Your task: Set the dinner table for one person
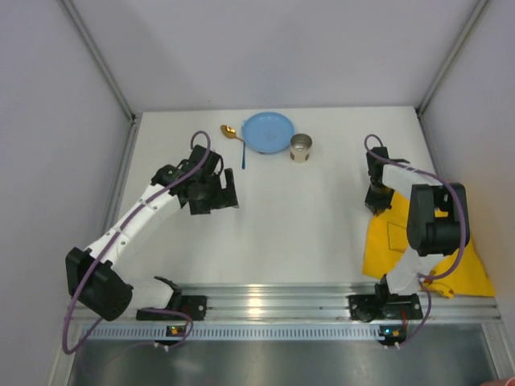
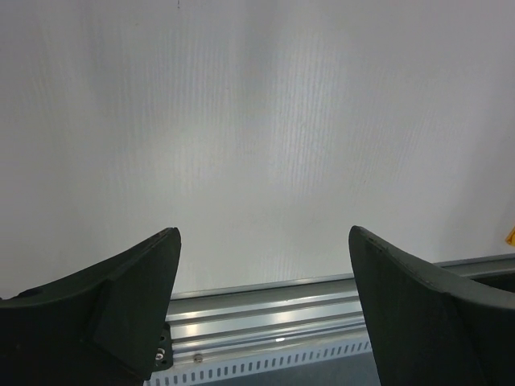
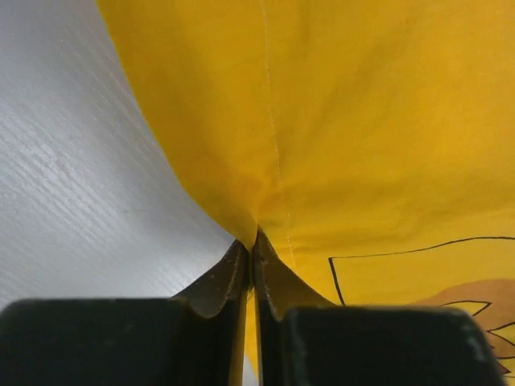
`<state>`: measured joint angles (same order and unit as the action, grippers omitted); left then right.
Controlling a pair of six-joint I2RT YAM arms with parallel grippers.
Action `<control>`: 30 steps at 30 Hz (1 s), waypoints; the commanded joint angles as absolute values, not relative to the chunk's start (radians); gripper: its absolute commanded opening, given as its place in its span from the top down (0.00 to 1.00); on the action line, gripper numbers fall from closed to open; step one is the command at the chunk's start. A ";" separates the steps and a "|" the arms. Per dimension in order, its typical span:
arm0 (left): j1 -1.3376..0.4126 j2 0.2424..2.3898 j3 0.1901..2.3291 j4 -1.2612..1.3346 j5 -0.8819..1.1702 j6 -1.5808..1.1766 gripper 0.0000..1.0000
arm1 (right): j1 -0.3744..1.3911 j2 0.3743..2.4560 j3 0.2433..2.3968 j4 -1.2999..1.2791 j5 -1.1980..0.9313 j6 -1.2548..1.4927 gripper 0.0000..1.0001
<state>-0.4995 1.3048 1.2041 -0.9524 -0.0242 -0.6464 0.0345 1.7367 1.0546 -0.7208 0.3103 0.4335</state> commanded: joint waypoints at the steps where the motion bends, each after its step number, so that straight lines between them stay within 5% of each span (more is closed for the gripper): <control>1: -0.500 1.284 1.195 -0.985 -0.041 -0.623 0.09 | 0.031 1.792 0.996 -0.654 0.261 0.434 1.00; 10: -0.499 1.333 1.301 -1.049 -0.193 -0.607 0.08 | 0.298 1.625 1.026 -0.640 -0.072 0.595 1.00; 19: -0.499 1.312 1.459 -1.144 -0.354 -0.583 0.06 | 0.629 1.640 1.390 -0.591 -0.349 0.938 0.98; 20: -0.499 1.301 1.456 -1.146 -0.359 -0.587 0.06 | 0.643 1.653 1.426 -0.577 -0.388 0.951 0.85; 21: -0.499 1.295 1.450 -1.144 -0.360 -0.591 0.06 | 0.666 1.684 1.440 -0.554 -0.434 0.956 0.57; 22: -0.499 1.286 1.442 -1.146 -0.360 -0.594 0.06 | 0.676 1.698 1.454 -0.511 -0.515 0.954 0.03; 30: -0.500 1.238 1.306 -1.017 -0.217 -0.638 0.06 | 0.664 1.648 1.430 -0.561 -0.551 0.845 0.00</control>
<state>-0.4995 1.2652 1.3487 -1.0901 -0.2974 -0.6189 0.6781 1.6989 1.4559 -0.5388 -0.5148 0.8833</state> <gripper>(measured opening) 0.938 0.996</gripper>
